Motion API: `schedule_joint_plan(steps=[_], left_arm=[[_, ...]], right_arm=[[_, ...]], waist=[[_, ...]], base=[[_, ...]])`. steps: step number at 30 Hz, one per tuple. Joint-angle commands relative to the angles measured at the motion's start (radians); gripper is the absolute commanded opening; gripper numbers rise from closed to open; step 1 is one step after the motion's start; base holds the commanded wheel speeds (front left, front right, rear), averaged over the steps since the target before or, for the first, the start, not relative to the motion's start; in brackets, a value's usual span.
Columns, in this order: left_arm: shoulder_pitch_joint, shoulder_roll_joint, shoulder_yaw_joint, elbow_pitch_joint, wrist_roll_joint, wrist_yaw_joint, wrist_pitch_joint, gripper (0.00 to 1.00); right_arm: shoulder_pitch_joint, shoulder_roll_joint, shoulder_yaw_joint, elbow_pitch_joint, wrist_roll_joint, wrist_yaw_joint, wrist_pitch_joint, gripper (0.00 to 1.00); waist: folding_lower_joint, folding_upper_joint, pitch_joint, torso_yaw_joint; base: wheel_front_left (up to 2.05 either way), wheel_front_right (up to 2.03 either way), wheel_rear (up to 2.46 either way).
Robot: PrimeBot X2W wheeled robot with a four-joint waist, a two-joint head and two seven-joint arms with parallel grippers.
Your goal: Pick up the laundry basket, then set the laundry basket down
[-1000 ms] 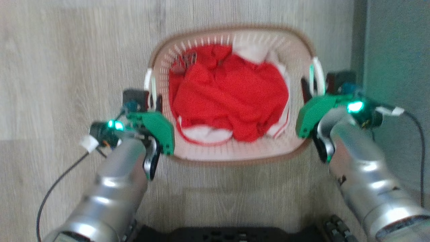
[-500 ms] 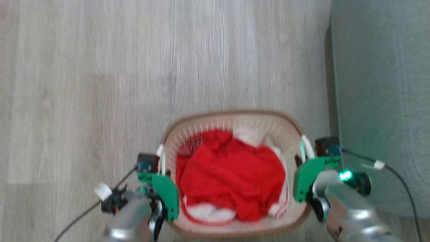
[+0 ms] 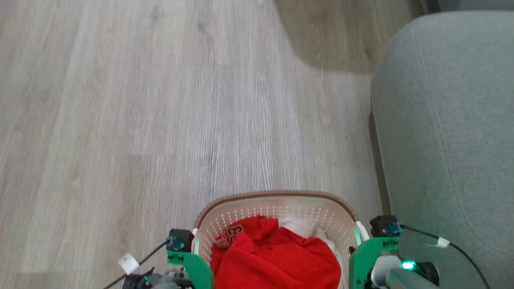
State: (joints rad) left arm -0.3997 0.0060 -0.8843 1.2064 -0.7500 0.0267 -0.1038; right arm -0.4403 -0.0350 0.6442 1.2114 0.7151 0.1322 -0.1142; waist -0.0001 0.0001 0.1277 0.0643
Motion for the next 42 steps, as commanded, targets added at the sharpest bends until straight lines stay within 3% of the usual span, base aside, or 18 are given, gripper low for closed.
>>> schedule_joint_plan(steps=[1, 12, 42], left_arm=[[-0.011, 0.044, 0.010, 0.007, -0.008, -0.001, -0.015, 0.00], [0.008, 0.044, -0.025, 0.031, -0.029, -0.011, -0.011, 0.00], [-0.005, 0.044, -0.079, 0.045, -0.084, -0.005, -0.024, 0.00]], right_arm=[[0.011, -0.015, 0.030, -0.006, 0.008, -0.002, -0.004, 0.00], [0.040, -0.015, 0.107, -0.002, 0.091, -0.002, -0.006, 0.00], [0.002, -0.015, 0.235, 0.034, 0.216, -0.002, -0.044, 0.00]], waist=[[0.0001, -0.0001, -0.049, 0.002], [0.0001, -0.0001, -0.121, 0.003], [0.0001, -0.0001, -0.116, 0.002]], base=[[0.00, 0.00, 0.00], [0.00, 0.00, 0.00], [0.00, 0.00, 0.00]])
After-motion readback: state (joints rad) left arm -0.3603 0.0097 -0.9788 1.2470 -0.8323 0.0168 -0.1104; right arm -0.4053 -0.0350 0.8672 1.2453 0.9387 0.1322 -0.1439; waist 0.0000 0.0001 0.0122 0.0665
